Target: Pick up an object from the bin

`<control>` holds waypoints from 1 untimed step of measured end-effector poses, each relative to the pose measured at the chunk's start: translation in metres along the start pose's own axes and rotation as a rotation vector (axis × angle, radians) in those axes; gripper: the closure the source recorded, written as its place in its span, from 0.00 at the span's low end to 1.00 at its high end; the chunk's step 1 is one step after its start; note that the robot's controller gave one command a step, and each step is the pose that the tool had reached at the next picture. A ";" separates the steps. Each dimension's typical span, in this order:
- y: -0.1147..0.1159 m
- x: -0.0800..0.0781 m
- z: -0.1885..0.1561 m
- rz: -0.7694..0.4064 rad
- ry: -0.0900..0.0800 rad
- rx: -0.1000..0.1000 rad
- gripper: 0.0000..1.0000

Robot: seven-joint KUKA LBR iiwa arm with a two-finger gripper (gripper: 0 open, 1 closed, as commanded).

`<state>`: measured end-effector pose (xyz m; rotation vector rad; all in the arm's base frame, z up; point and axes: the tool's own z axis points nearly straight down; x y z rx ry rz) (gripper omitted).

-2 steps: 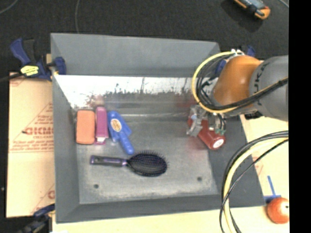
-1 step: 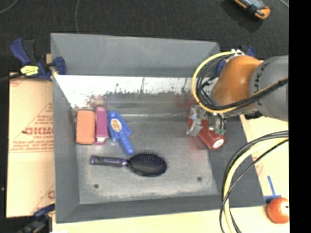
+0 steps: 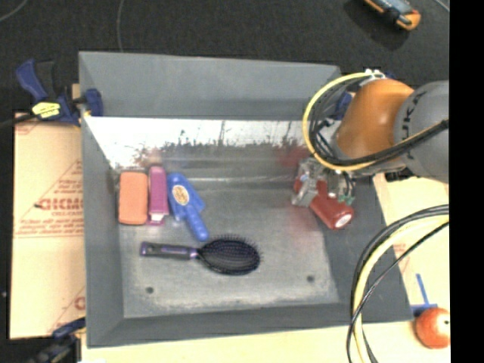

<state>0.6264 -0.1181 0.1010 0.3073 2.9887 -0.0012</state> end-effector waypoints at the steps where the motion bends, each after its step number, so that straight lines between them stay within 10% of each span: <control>1: -0.001 0.020 0.000 -0.002 0.007 0.002 1.00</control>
Offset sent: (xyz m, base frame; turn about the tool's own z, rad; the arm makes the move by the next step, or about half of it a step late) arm -0.0034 -0.0066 -0.0024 -0.0125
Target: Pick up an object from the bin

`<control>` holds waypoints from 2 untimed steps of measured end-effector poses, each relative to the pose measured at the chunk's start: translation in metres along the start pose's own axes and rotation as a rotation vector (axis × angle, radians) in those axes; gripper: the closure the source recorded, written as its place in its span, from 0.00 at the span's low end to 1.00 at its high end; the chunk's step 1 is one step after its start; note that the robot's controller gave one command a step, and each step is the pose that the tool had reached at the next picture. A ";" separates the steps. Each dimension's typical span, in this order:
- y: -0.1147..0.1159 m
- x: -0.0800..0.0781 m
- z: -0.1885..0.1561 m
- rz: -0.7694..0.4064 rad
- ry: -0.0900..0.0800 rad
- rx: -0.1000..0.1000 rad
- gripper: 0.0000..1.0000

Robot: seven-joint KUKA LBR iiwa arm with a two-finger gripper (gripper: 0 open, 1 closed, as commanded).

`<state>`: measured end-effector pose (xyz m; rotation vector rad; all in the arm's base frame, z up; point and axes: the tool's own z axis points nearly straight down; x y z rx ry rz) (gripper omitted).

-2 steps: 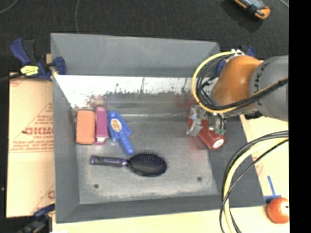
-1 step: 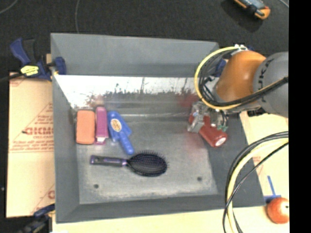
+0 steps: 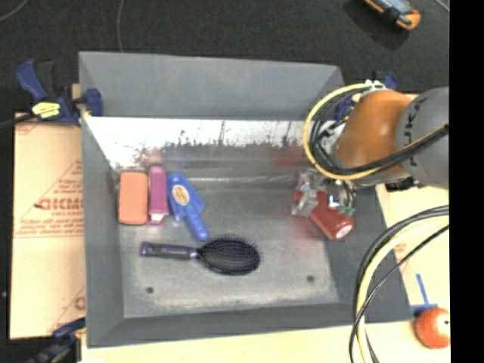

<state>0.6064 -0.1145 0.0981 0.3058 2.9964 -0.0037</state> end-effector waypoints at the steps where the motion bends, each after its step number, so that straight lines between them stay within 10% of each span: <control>1: -0.005 -0.020 0.001 -0.009 -0.010 -0.005 1.00; 2: -0.004 -0.018 -0.012 -0.012 0.001 -0.004 1.00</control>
Offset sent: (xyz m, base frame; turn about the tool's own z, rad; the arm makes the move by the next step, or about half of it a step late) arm 0.0152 -0.0013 0.0913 -0.0165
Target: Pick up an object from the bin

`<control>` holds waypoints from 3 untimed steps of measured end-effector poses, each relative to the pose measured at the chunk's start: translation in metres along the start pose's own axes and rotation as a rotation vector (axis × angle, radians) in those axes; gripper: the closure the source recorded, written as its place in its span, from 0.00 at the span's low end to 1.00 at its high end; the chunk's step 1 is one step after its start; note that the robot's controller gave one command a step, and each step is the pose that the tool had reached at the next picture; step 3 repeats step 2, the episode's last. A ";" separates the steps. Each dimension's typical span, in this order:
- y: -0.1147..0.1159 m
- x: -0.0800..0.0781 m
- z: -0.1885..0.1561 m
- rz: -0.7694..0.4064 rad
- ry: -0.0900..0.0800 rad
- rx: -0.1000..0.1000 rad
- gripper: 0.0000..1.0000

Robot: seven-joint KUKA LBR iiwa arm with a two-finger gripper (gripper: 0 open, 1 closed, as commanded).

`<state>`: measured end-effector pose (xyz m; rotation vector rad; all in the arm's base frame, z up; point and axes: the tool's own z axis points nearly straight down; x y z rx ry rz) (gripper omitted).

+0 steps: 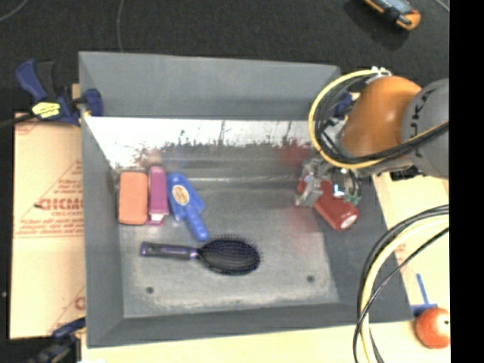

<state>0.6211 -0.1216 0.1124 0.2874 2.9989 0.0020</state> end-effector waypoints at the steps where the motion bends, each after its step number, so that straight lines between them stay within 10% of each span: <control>1: 0.004 -0.013 -0.034 -0.032 -0.011 0.003 1.00; 3: 0.023 0.015 0.033 -0.111 -0.030 -0.004 1.00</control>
Offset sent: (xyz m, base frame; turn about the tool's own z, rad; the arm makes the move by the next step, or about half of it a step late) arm -0.0133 0.0248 -0.0412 -0.1110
